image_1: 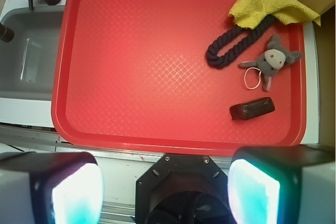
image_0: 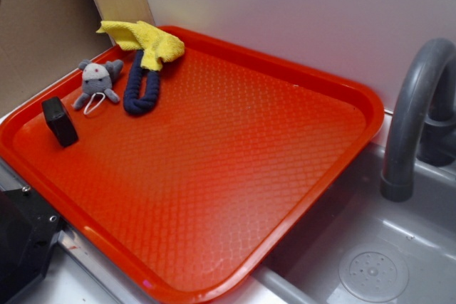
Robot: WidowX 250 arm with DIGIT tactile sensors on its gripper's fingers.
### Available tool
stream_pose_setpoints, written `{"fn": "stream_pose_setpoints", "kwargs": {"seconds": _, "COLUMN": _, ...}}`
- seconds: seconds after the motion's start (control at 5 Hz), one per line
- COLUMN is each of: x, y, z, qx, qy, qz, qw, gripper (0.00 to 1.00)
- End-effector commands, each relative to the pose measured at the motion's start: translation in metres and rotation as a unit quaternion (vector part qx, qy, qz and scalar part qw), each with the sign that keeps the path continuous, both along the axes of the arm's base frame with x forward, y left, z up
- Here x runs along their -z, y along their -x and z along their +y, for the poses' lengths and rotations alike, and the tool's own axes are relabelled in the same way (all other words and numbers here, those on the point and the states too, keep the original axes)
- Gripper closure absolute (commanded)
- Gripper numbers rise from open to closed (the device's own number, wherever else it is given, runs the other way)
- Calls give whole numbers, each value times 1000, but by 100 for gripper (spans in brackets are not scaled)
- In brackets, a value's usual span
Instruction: Grab the black box.
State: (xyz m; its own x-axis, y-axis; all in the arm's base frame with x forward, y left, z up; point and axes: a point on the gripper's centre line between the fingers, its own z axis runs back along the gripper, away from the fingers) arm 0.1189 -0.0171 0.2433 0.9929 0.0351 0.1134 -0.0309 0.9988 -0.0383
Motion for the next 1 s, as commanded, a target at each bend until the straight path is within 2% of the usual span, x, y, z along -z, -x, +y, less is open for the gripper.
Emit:
{"fn": "stream_pose_setpoints", "kwargs": {"seconds": 0.0, "x": 0, "y": 0, "z": 0, "qx": 0, "qy": 0, "qz": 0, "qw": 1000, "gripper": 0}}
{"fn": "stream_pose_setpoints", "kwargs": {"seconds": 0.2, "x": 41, "y": -13, "z": 50, "qx": -126, "qy": -60, "qz": -20, "qw": 990, "gripper": 0}}
{"fn": "stream_pose_setpoints", "kwargs": {"seconds": 0.4, "x": 76, "y": -22, "z": 101, "qx": -250, "qy": -44, "qz": -45, "qw": 966, "gripper": 0}}
{"fn": "stream_pose_setpoints", "kwargs": {"seconds": 0.6, "x": 108, "y": -25, "z": 143, "qx": -370, "qy": -37, "qz": -62, "qw": 926, "gripper": 0}}
{"fn": "stream_pose_setpoints", "kwargs": {"seconds": 0.8, "x": 152, "y": -7, "z": 147, "qx": -485, "qy": -7, "qz": -22, "qw": 874, "gripper": 0}}
